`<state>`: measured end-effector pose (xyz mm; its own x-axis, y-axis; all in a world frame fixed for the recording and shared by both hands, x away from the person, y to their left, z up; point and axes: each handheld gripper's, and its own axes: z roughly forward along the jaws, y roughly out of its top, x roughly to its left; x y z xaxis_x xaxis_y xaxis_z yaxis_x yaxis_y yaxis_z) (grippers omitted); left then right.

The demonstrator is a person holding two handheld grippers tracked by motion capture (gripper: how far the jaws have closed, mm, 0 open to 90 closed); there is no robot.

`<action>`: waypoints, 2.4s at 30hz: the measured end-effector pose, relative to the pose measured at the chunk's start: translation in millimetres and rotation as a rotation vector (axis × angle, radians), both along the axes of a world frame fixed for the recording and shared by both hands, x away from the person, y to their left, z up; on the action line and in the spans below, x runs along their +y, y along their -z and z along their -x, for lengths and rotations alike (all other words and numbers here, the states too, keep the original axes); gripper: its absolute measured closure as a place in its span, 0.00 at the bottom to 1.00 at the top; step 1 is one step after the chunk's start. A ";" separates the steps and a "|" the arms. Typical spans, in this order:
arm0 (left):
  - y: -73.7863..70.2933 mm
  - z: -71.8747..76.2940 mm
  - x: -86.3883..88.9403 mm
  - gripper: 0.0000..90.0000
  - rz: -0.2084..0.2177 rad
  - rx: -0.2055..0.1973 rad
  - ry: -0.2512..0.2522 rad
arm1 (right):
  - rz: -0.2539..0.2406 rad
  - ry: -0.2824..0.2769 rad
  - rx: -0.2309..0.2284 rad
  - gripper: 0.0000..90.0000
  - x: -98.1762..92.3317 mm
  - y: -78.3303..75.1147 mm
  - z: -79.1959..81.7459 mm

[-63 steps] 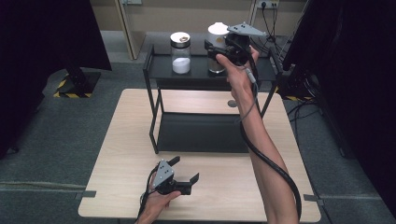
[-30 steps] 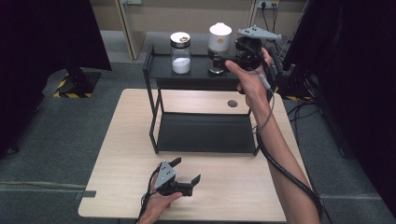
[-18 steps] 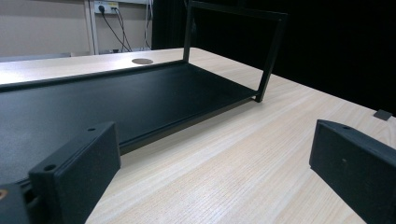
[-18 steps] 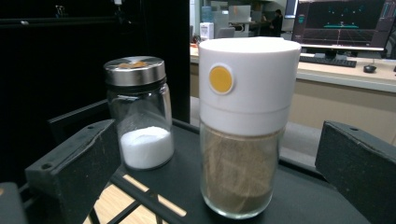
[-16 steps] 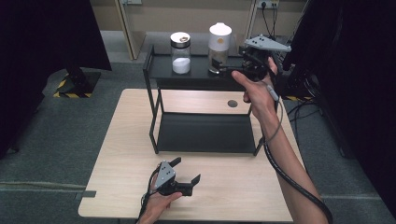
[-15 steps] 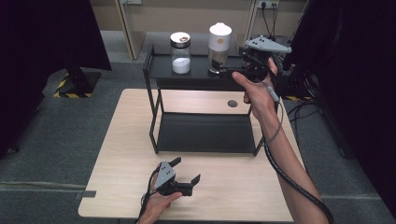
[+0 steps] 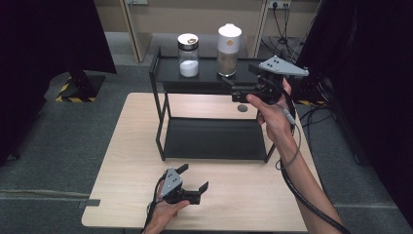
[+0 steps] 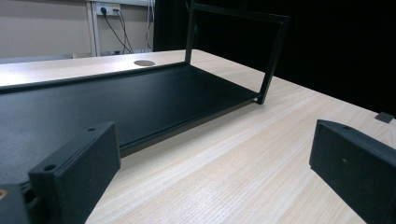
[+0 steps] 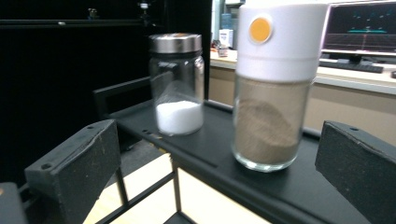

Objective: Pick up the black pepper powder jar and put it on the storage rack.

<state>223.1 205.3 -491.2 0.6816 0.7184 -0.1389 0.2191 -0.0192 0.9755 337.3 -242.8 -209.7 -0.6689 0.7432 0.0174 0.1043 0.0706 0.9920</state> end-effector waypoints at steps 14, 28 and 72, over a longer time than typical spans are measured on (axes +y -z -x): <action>0.2 0.4 -0.2 0.01 0.000 -0.003 -0.003 | -0.002 -0.051 -0.013 0.00 -10.1 37.0 21.9; 0.6 0.5 -0.5 0.01 -0.004 -0.004 -0.004 | 0.012 -0.080 -0.013 0.00 -16.0 80.0 44.9; 0.8 0.9 -0.1 0.01 -0.002 -0.006 -0.014 | 0.081 -0.091 0.016 0.00 -27.2 181.1 95.5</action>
<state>222.2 205.2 -491.9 0.6723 0.7282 -0.1332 0.2130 -0.0180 0.9769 241.8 -270.0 -390.7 -0.7339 0.6787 -0.0286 0.1098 0.1601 0.9810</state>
